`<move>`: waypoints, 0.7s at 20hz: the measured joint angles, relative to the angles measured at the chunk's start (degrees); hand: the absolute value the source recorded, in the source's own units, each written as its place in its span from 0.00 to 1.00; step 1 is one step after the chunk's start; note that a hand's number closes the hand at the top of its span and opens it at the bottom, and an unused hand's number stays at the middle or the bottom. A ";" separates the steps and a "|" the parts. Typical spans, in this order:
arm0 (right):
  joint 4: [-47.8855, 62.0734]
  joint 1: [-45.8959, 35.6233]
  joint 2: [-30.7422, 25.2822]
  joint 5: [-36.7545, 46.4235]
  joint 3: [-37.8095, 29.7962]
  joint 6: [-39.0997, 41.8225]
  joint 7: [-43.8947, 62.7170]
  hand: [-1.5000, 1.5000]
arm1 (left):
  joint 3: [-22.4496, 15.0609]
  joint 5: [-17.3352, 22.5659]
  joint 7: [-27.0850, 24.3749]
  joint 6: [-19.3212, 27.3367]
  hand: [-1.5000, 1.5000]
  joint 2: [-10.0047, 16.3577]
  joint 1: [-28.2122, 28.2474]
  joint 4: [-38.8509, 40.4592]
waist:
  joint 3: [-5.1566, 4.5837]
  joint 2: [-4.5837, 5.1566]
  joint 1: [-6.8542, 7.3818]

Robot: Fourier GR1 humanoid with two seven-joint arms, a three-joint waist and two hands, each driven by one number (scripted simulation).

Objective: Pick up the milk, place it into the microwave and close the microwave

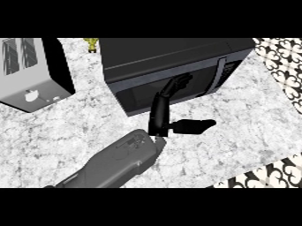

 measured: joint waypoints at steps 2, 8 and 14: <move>0.40 -0.74 -0.41 0.51 -0.23 -0.30 -0.03 1.00 | -0.14 0.84 -0.71 0.04 0.00 0.00 -0.26 -0.06 | 0.05 0.28 0.21; 1.38 -2.56 -1.30 1.52 -0.65 -0.84 -0.17 1.00 | -0.41 3.02 -2.85 0.18 0.00 0.01 -0.64 0.09 | 0.18 0.66 0.29; 2.29 -4.18 -1.66 1.84 -0.63 -1.10 -0.13 1.00 | -0.67 5.08 -4.92 -0.09 0.00 0.01 -1.03 0.52 | 0.22 0.90 0.35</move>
